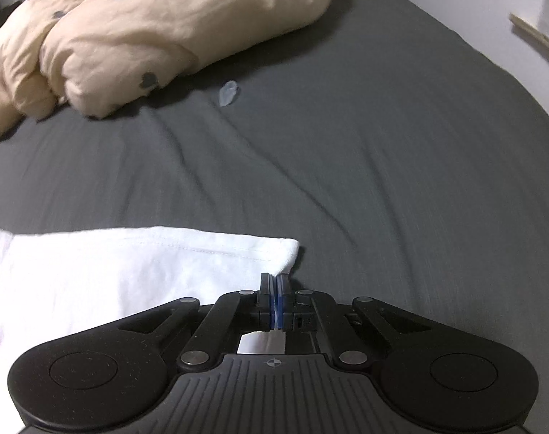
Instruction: Fold clothes
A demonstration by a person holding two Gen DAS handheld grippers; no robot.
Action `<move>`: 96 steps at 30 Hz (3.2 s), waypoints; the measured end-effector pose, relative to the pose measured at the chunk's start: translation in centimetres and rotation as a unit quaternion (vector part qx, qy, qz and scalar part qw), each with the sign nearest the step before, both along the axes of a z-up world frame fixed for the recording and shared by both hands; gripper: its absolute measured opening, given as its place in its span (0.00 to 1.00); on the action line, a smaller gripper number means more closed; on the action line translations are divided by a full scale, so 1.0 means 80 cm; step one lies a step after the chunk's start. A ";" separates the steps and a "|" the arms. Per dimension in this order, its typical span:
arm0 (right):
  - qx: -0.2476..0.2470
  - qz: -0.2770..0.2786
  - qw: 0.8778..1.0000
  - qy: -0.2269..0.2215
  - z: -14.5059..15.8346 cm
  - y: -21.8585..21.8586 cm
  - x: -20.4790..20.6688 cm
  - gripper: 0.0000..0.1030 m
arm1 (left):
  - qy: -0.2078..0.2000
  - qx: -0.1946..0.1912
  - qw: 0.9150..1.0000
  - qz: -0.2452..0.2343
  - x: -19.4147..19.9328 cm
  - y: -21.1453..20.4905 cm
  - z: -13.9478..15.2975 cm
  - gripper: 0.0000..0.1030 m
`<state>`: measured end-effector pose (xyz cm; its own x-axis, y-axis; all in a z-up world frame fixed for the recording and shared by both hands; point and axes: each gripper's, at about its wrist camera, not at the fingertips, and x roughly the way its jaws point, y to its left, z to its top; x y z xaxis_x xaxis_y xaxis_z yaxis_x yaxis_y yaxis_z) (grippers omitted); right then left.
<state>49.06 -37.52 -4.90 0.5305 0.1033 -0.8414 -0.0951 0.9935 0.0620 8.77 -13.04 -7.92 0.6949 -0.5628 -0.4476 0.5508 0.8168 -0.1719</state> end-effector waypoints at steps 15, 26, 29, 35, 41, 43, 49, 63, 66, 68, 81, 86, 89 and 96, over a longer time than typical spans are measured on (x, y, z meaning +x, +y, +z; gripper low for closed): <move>-0.046 -0.025 0.998 -0.028 -0.014 0.007 0.016 0.04 | 0.007 -0.004 1.000 0.003 0.002 0.000 -0.004 0.71; 0.044 -0.006 0.999 -0.029 0.041 -0.062 -0.078 0.46 | -0.003 0.017 1.000 0.004 -0.015 -0.001 0.015 0.74; 0.083 0.039 0.996 -0.008 0.044 -0.067 -0.146 0.46 | 0.001 0.026 1.000 0.007 -0.023 0.003 0.020 0.74; 0.134 0.052 0.989 0.032 0.036 -0.089 -0.256 0.45 | 0.006 0.052 0.999 0.013 -0.046 0.016 0.028 0.74; 0.192 0.011 0.980 0.059 0.004 -0.109 -0.274 0.14 | 0.020 0.074 0.996 0.046 -0.066 0.042 0.028 0.74; 0.208 0.008 0.976 0.063 0.001 -0.106 -0.276 0.06 | 0.025 0.078 0.995 0.062 -0.070 0.052 0.029 0.74; 0.156 -0.030 0.986 0.052 0.003 -0.089 -0.281 0.02 | 0.036 0.096 0.988 0.116 -0.072 0.087 0.030 0.74; 0.142 0.024 0.988 -0.062 0.059 -0.053 -0.408 0.08 | 0.028 0.136 0.978 0.157 0.007 0.163 0.024 0.64; 0.178 0.068 0.980 -0.053 0.062 -0.027 -0.458 0.08 | 0.014 0.184 0.973 0.138 0.023 0.166 0.017 0.54; 0.195 0.089 0.976 -0.042 0.058 -0.008 -0.488 0.08 | 0.005 0.215 0.969 0.125 0.031 0.168 0.013 0.47; 0.297 0.095 0.950 0.019 0.015 0.097 -0.566 0.08 | -0.019 0.219 0.973 0.073 0.054 0.170 -0.007 0.38; 0.303 0.079 0.950 0.022 0.013 0.105 -0.569 0.08 | -0.020 0.201 0.977 0.071 0.062 0.164 -0.009 0.22; 0.295 0.070 0.953 0.006 0.016 0.112 -0.570 0.08 | -0.014 0.191 0.979 0.071 0.062 0.161 -0.010 0.07; 0.287 0.122 0.950 -0.001 0.021 0.158 -0.578 0.08 | -0.024 0.224 0.970 0.086 0.043 0.164 -0.003 0.06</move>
<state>2.85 -24.90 -3.19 0.4332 0.6653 -0.6080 -0.3193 0.7442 0.5867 12.18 0.10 -8.18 0.7878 -0.1922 -0.5852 0.3978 0.8841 0.2451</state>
